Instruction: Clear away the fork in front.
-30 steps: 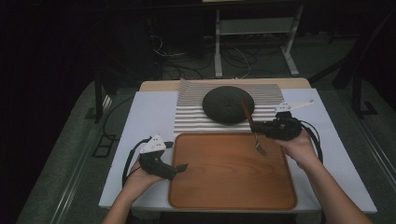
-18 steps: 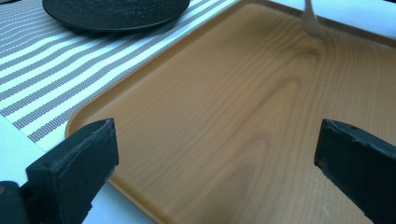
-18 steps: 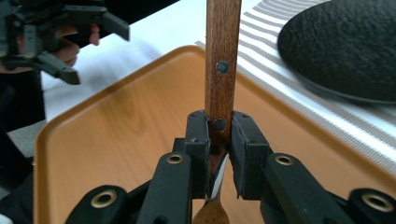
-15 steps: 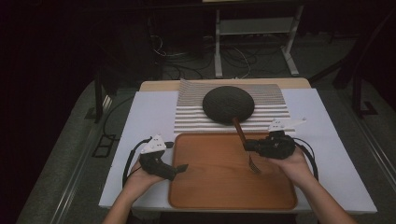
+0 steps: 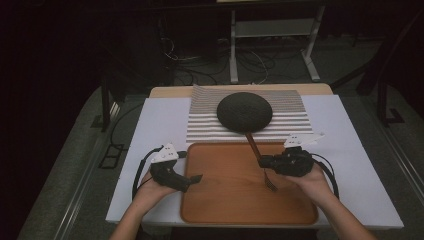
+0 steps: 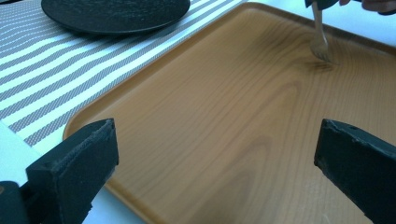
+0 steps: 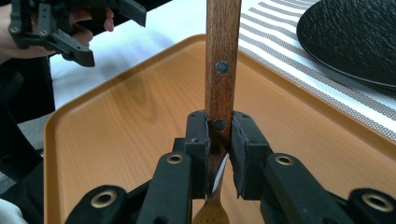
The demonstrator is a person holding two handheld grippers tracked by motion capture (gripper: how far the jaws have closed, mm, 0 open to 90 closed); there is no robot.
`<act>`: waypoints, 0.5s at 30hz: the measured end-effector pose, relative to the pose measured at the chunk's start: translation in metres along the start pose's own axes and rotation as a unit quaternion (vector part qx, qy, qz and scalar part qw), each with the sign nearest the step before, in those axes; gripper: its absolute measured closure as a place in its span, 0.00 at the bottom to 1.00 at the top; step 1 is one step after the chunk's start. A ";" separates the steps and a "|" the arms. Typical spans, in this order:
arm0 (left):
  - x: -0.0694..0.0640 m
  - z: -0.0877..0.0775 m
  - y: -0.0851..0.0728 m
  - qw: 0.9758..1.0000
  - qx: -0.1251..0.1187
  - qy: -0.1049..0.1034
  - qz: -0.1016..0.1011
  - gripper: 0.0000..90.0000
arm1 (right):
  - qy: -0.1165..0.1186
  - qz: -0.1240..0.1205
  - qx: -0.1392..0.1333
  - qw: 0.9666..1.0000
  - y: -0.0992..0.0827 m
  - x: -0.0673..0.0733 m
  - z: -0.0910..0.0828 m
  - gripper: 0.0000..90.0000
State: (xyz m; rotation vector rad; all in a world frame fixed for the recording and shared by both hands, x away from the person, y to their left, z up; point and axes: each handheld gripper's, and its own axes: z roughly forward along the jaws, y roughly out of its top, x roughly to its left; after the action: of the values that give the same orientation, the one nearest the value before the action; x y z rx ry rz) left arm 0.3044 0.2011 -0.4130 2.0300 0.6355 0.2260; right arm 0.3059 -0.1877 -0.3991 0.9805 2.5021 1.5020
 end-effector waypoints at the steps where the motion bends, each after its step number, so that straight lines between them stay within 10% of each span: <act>1: 0.000 0.000 0.000 1.000 0.000 0.000 0.000 0.00 | 0.000 0.000 0.000 1.000 0.000 0.000 0.000 0.86; 15: -0.001 0.017 0.034 1.000 -0.015 -0.019 0.013 0.00 | -0.010 0.002 -0.010 1.000 0.000 -0.004 -0.004 0.86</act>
State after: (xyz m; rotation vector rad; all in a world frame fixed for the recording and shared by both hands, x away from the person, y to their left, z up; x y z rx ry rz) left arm 0.3222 0.1739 -0.3932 2.0091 0.5790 0.2107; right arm 0.3078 -0.1930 -0.3980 0.9936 2.4689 1.5074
